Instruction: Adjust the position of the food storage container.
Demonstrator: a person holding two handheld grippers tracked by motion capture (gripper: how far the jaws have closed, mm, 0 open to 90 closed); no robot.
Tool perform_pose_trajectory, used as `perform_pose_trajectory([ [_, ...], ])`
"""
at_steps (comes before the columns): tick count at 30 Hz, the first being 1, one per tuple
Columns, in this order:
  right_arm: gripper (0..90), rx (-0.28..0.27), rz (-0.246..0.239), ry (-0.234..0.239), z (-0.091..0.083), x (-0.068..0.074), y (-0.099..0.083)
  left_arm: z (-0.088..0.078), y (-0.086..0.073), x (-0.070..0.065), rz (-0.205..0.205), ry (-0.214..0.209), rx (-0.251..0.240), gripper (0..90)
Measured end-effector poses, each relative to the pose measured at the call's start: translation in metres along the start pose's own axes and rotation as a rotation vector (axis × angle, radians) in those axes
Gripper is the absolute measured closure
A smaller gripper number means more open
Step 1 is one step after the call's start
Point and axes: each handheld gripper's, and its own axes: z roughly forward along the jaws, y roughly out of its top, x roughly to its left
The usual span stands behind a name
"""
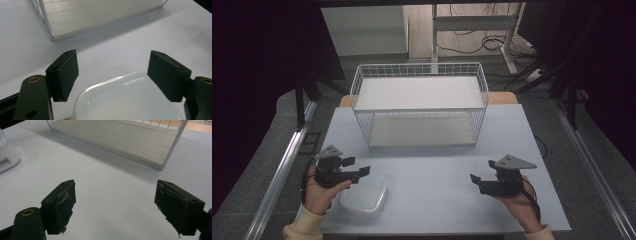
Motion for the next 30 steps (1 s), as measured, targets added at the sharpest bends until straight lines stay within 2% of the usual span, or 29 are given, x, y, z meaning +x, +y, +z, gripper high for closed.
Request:
perform_pose_trajectory([
  [6,18.1,0.004,0.001,0.003,0.002,0.0,-0.002,-0.003,0.0,0.0,0.0,-0.005,-0.008,24.5],
  [8,19.3,0.017,-0.018,0.025,0.002,0.003,-0.003,-0.003,0.0,0.0,-0.001,-0.006,-0.011,24.6],
  [12,19.4,0.03,-0.042,0.019,0.004,0.006,-0.004,-0.003,0.0,0.0,-0.002,-0.006,-0.01,24.7],
  [15,19.4,0.04,-0.04,0.024,0.006,0.006,-0.005,-0.004,0.0,0.0,-0.005,-0.015,-0.011,24.7],
  [21,19.6,0.049,-0.026,0.017,0.007,0.004,-0.006,-0.006,-0.001,0.001,-0.001,-0.006,-0.013,25.3],
  [26,19.9,0.049,-0.029,0.019,0.007,0.006,-0.005,-0.016,0.002,0.003,-0.012,-0.012,-0.027,26.4],
  [30,20.5,0.038,-0.01,0.021,0.003,0.006,-0.002,-0.032,0.002,-0.001,0.0,-0.005,-0.046,27.3],
])
